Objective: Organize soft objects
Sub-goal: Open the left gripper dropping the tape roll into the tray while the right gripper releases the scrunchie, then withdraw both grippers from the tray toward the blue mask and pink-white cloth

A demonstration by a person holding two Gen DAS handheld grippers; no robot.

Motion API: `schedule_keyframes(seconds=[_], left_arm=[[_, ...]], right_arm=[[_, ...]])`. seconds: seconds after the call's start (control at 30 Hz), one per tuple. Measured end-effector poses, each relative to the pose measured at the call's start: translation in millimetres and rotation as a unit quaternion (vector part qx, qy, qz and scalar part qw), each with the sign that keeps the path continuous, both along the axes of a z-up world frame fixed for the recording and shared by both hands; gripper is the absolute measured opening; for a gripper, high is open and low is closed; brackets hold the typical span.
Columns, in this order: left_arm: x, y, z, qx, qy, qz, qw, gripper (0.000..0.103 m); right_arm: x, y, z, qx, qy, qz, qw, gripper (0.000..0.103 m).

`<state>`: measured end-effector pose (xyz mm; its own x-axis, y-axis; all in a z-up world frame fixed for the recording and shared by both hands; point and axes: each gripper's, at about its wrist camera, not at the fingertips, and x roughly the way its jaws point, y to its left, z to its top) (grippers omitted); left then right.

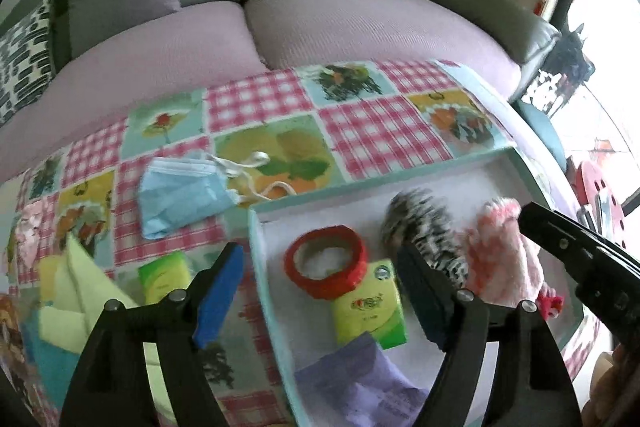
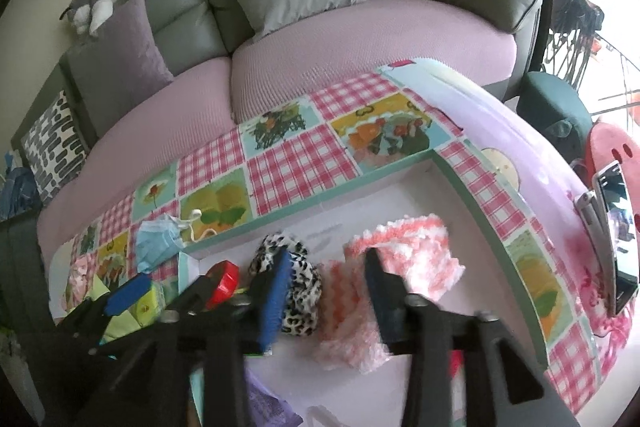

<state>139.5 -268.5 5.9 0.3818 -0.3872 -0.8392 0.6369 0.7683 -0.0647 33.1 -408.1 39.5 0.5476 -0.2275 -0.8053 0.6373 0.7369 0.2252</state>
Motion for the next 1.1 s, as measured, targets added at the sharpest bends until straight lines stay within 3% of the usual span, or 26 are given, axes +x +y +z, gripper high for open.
schedule_keyframes(seconds=[0.03,0.17,0.37,0.67,0.8,0.97,1.1], left_arm=[[1.4,2.5,1.7,-0.001,-0.002,0.008,1.0000,0.090],[12.0,22.9,11.1,0.000,-0.005,0.060,0.9982,0.090],[22.9,60.2,27.5,0.017,-0.018,0.128,0.9915,0.090],[30.5,122.2,52.1,0.008,-0.031,0.183,0.9825,0.090],[37.3,152.8,55.5,0.003,-0.029,0.217,0.9756,0.090],[44.2,181.5,55.3,0.027,-0.042,0.253,0.9661,0.090],[49.4,210.3,54.0,0.014,-0.028,0.281,0.9591,0.090]], right_arm=[[-1.0,0.0,1.9,-0.002,-0.002,-0.001,1.000,0.053],[-4.2,-1.4,6.5,-0.010,0.002,-0.008,1.000,0.064],[-1.0,-1.0,-1.0,-0.013,0.029,-0.010,0.999,0.073],[13.3,17.7,-8.1,-0.025,0.051,0.016,0.998,0.096],[23.0,31.2,-11.3,-0.030,0.059,0.035,0.997,0.098],[35.4,49.5,-15.8,-0.031,0.066,0.062,0.995,0.101],[42.0,62.6,-15.9,-0.032,0.064,0.076,0.995,0.103]])
